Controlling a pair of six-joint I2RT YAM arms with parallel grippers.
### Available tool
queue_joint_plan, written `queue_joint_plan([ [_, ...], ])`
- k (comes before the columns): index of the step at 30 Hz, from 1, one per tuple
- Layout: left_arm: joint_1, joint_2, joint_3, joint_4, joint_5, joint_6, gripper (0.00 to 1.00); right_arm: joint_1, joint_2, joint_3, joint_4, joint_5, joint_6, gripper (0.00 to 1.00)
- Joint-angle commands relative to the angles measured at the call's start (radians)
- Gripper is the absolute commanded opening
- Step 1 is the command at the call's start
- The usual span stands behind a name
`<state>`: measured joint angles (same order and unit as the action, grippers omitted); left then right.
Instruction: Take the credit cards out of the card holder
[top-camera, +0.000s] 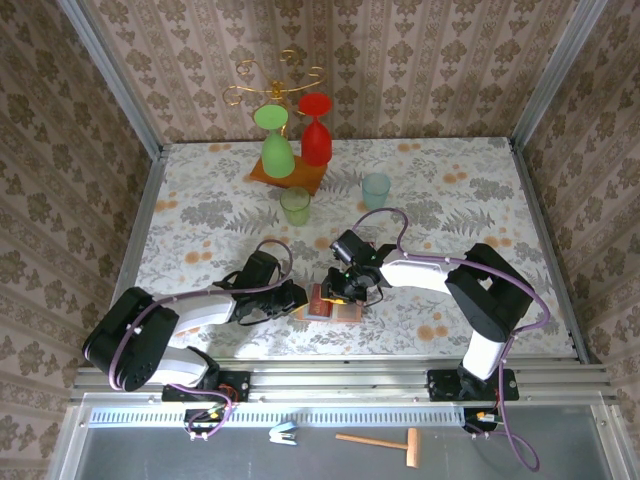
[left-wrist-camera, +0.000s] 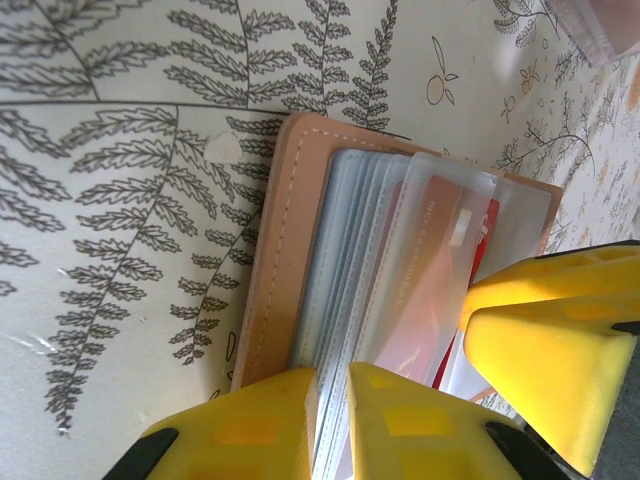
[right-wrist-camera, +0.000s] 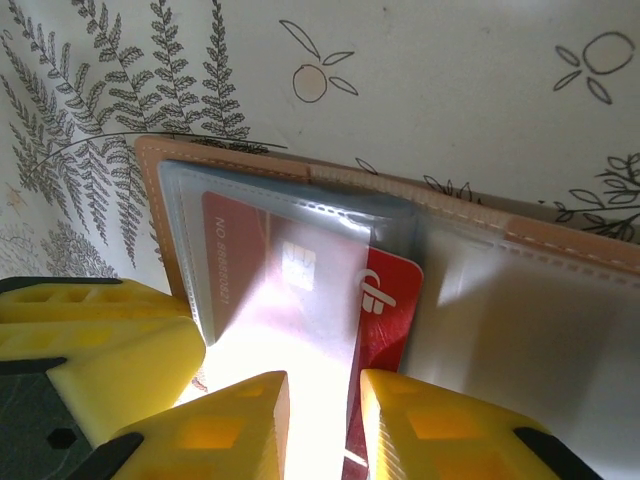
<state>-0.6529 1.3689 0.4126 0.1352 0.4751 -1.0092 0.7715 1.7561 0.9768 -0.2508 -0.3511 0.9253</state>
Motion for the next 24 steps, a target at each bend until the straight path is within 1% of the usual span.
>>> queue_joint_plan([
  [1,0.006,0.019,-0.006,-0.036,-0.007,0.017,0.17,-0.004,0.015,0.021,-0.067,0.042,-0.029,0.26],
  [15,0.007,0.007,0.022,-0.044,0.000,0.011,0.17,-0.022,0.007,0.032,-0.080,0.031,-0.052,0.26],
  [24,0.006,-0.061,0.099,-0.117,-0.009,0.022,0.17,-0.021,-0.044,-0.020,0.000,-0.030,0.003,0.25],
])
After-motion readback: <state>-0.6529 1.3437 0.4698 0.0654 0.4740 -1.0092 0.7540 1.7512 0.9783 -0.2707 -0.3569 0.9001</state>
